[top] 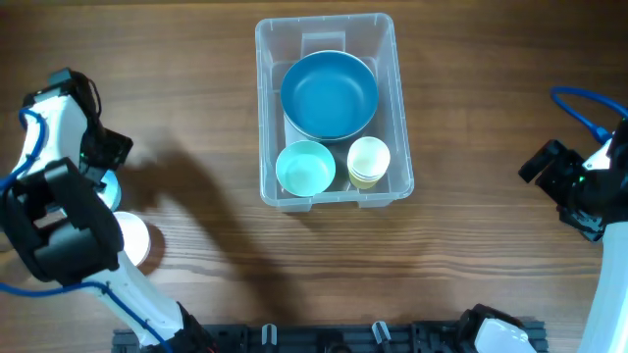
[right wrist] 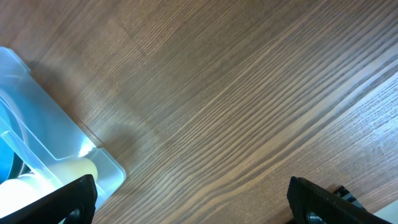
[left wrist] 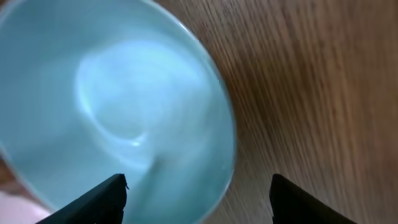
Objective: Pack container
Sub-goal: 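Move the left gripper to the light blue bowl and grip its rim, then carry the light blue bowl with the left gripper and nest it in the mint bowl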
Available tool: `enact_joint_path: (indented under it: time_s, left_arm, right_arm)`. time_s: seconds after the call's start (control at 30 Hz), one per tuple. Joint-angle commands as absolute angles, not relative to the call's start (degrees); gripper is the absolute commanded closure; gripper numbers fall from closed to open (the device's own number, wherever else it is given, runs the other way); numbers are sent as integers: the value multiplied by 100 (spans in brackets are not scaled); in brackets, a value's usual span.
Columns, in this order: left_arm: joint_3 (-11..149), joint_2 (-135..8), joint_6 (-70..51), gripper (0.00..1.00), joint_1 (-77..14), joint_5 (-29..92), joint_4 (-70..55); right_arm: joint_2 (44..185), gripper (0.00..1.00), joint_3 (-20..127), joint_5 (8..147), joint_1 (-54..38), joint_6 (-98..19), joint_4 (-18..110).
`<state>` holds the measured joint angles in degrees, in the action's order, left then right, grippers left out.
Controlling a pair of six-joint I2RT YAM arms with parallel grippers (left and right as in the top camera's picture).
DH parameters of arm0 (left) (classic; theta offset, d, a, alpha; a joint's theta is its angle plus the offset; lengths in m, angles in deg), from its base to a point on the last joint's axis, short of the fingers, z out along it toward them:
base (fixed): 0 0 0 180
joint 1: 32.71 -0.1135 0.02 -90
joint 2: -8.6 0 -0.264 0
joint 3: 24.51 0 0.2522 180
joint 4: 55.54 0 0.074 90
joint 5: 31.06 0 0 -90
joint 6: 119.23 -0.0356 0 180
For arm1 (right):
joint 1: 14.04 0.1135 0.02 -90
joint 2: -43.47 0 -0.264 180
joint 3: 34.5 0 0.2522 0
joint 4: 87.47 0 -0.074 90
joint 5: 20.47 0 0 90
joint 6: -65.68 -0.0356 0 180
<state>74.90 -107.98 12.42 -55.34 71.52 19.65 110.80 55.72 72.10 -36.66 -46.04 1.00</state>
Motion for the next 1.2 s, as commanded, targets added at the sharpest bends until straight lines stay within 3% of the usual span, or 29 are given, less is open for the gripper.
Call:
enact_joint_path:
  time_s: [0.0, 0.03, 0.07, 0.13, 0.23, 0.67, 0.87, 0.93, 1.17]
  left_arm:
    - [7462, -10966, 1148, 32, -5550, 7143, 1821]
    - [7462, -10970, 1148, 36, -5550, 7143, 1768]
    - [7462, -10970, 1148, 62, -5550, 7143, 1716]
    - [7462, -10970, 1148, 87, -5550, 7143, 1688]
    - [7462, -10970, 1148, 95, -5550, 7143, 1681]
    - [8336, -10194, 658, 96, -5209, 7110, 2171]
    - [8895, -8736, 265, 96, -3554, 6389, 2551]
    - [8893, -8455, 304, 96, -2632, 6393, 2619]
    - [8893, -8573, 1034, 96, -146, 6478, 2601]
  right_arm:
    - [11101, 0, 5564, 7258, -3687, -4531, 91]
    - [11101, 0, 5564, 7258, -3687, -4527, 91]
    - [11101, 0, 5564, 7258, -3687, -4531, 91]
    - [11101, 0, 5564, 7258, -3687, -4529, 91]
    - [11101, 0, 5564, 7258, -3687, -4531, 93]
    - [11101, 0, 5564, 7258, -3687, -4531, 93]
    - [11101, 0, 5564, 7260, -3687, -4529, 97]
    - [11101, 0, 5564, 7260, -3687, -4531, 97]
    - [11101, 0, 5564, 7260, -3687, -4529, 86]
